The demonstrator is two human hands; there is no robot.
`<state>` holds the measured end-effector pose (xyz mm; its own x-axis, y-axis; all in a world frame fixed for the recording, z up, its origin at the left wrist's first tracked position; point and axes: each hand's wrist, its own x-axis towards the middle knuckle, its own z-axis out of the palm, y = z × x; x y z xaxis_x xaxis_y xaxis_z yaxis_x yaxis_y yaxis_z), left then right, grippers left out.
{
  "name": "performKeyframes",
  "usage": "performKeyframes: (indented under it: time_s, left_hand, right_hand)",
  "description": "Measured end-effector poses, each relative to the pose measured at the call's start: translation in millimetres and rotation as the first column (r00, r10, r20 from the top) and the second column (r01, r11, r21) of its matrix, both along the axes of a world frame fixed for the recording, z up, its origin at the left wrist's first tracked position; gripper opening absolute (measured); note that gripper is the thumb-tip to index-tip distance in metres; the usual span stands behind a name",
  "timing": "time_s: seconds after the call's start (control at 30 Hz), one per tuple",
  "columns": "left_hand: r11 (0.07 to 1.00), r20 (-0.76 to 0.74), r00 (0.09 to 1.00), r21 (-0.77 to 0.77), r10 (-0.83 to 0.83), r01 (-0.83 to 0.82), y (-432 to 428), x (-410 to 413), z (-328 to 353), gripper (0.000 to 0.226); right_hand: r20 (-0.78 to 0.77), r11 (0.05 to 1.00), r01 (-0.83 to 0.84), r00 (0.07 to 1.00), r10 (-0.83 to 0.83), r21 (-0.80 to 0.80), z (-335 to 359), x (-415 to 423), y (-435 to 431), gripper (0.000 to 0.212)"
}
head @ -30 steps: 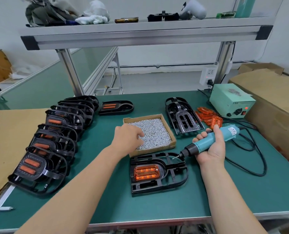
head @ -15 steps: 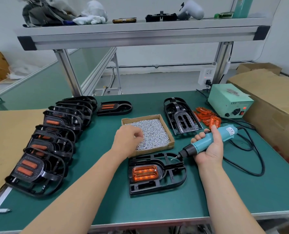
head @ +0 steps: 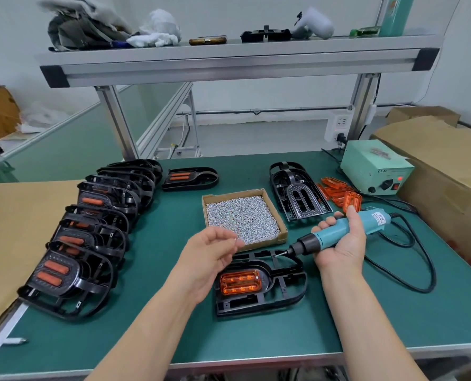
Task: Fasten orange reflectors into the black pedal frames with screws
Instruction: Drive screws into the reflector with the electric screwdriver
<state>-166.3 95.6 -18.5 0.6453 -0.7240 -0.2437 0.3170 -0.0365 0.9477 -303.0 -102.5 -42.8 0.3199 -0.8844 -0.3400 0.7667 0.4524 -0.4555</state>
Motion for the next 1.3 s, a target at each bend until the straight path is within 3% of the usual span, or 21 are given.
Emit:
performKeyframes:
  time_s: [0.23,0.4,0.63,1.3]
  left_hand:
    - [0.984,-0.358,0.932,-0.179,-0.057,-0.008,8.1,-28.4,-1.1,0.015]
    - [0.977,-0.484,0.872,-0.21,-0.08,-0.026,9.0,-39.2,2.8,0.014]
    - [0.969,-0.558,0.822,-0.246,-0.11,-0.037,10.9,-45.1,6.7,0.017]
    - [0.973,-0.564,0.823,-0.218,-0.067,-0.071,8.7,-49.2,5.5,0.014]
  right_hand:
    - [0.02,0.997,0.031,0.999,-0.03,-0.067,40.6,10.5,26.8,0.022]
    - [-0.022,0.982,0.07,0.997,-0.075,-0.175,58.6,13.2,41.7,0.026]
    - [-0.04,0.971,0.071,0.996,-0.082,-0.227,62.8,11.0,55.2,0.031]
    - [-0.049,0.968,0.092,0.993,-0.106,-0.232,63.3,7.9,57.9,0.035]
